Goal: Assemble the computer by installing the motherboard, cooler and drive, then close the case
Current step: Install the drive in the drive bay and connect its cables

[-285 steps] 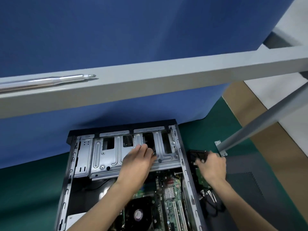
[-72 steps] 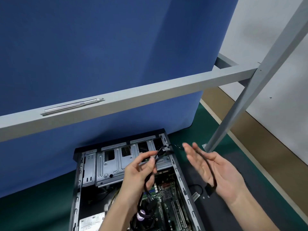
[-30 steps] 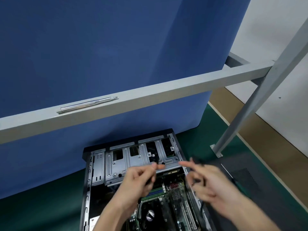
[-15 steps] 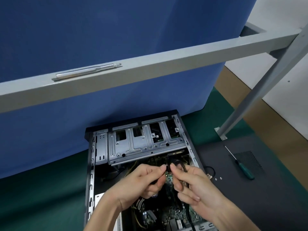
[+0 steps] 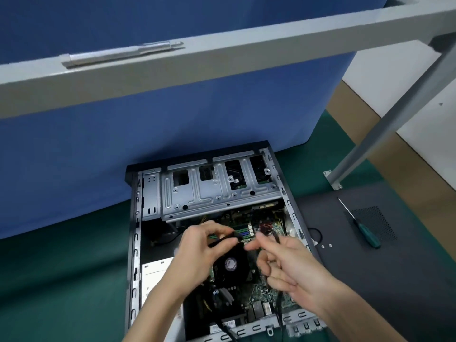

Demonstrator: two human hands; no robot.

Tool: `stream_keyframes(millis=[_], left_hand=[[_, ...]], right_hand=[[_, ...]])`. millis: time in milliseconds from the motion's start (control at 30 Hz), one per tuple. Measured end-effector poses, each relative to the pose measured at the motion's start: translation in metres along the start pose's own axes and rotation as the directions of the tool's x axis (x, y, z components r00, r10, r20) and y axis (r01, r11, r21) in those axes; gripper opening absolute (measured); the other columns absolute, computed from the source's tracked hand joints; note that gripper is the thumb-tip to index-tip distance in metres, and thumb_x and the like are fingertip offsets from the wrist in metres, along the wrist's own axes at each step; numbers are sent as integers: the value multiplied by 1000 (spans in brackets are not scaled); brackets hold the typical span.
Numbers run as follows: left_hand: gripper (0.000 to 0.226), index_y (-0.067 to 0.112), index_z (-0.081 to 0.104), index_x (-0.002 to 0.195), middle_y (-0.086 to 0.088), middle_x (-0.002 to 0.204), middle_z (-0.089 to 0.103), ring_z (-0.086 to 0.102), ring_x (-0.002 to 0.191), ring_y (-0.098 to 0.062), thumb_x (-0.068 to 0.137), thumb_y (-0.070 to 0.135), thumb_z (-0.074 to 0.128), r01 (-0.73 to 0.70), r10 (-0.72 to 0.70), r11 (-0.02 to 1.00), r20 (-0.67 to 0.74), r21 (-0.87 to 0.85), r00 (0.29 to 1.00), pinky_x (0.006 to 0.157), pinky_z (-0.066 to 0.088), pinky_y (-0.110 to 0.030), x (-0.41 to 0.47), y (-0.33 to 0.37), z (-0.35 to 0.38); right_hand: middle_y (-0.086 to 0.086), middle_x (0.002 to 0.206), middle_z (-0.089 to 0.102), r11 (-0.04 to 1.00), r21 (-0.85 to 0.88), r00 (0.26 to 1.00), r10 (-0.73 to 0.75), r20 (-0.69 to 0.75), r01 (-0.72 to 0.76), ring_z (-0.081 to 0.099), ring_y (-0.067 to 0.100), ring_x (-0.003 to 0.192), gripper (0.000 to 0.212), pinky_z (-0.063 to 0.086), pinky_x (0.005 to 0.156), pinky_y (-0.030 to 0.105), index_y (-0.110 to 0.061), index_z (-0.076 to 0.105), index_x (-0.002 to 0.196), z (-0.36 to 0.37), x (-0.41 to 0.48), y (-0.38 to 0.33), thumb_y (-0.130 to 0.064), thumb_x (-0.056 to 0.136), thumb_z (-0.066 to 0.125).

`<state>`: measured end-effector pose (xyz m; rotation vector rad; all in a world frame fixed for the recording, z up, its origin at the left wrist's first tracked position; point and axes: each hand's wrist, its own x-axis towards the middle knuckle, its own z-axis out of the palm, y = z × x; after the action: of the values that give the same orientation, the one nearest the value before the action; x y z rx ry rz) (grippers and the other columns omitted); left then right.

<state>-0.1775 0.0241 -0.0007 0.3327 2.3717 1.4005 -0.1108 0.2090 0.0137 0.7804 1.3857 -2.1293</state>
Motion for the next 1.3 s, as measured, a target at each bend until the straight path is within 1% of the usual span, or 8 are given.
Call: stream_keyframes(millis=[67, 133, 300, 467, 700, 1000, 1133, 1300], left_hand=[[15, 21, 72, 93, 12, 83, 67, 60, 80, 0, 81, 30, 73, 104, -98, 981, -48, 165, 994, 74, 43, -19, 4, -17, 0], [17, 21, 71, 97, 8, 88, 68, 60, 86, -11, 85, 33, 68, 145, -129, 917, -69, 373, 989, 76, 46, -25, 11, -30, 6], [19, 15, 68, 94, -8, 87, 67, 60, 89, -35, 92, 31, 58, 132, -88, 799, -104, 586, 991, 72, 50, -39, 38, -44, 34], [19, 14, 70, 101, -12, 94, 69, 61, 95, -36, 92, 27, 60, 236, -177, 869, -171, 435, 969, 78, 50, -41, 65, -67, 43], [29, 16, 65, 118, -9, 113, 67, 59, 108, -31, 91, 27, 61, 307, -284, 885, -118, 350, 952, 89, 48, -36, 81, -89, 50], [27, 13, 67, 115, -15, 104, 69, 61, 99, -35, 92, 26, 60, 358, -274, 865, -268, 351, 924, 80, 49, -35, 82, -92, 56], [28, 18, 63, 120, -12, 118, 64, 58, 104, -33, 94, 27, 57, 352, -292, 863, -209, 362, 933, 86, 47, -36, 88, -96, 53], [32, 20, 55, 126, -7, 120, 62, 56, 106, -31, 95, 14, 52, 345, -302, 864, -171, 368, 938, 83, 46, -32, 97, -101, 55]], right_hand=[[11, 60, 55, 997, -51, 996, -53, -77, 49, 26, 9, 33, 34, 22, 31, 17, -3, 67, 104, -13, 0, -2, -31, 96, 51], [11, 59, 55, 989, -58, 972, -141, -186, 133, 26, 10, 34, 35, 22, 30, 18, -2, 66, 102, -30, 3, -8, -31, 98, 47], [13, 53, 52, 927, -173, 843, -375, -386, 334, 28, 13, 28, 42, 26, 31, 20, 5, 63, 92, -55, 25, -17, -31, 101, 44], [9, 46, 55, 856, -372, 750, -502, -432, 359, 42, 21, 26, 44, 42, 42, 32, -4, 64, 84, -63, 45, -12, -36, 103, 41], [8, 41, 46, 862, -330, 765, -498, -408, 385, 33, 21, 25, 47, 35, 35, 23, 0, 64, 79, -63, 51, 1, -33, 103, 41], [10, 45, 45, 864, -270, 775, -501, -387, 424, 26, 15, 24, 44, 25, 32, 18, 2, 63, 80, -62, 48, 0, -31, 102, 44], [9, 46, 46, 864, -263, 777, -502, -379, 429, 26, 15, 24, 43, 25, 32, 17, 1, 63, 79, -63, 48, 0, -31, 102, 44], [9, 45, 45, 862, -272, 778, -504, -375, 427, 25, 14, 23, 44, 25, 32, 17, -1, 63, 75, -63, 47, 2, -31, 101, 45]])
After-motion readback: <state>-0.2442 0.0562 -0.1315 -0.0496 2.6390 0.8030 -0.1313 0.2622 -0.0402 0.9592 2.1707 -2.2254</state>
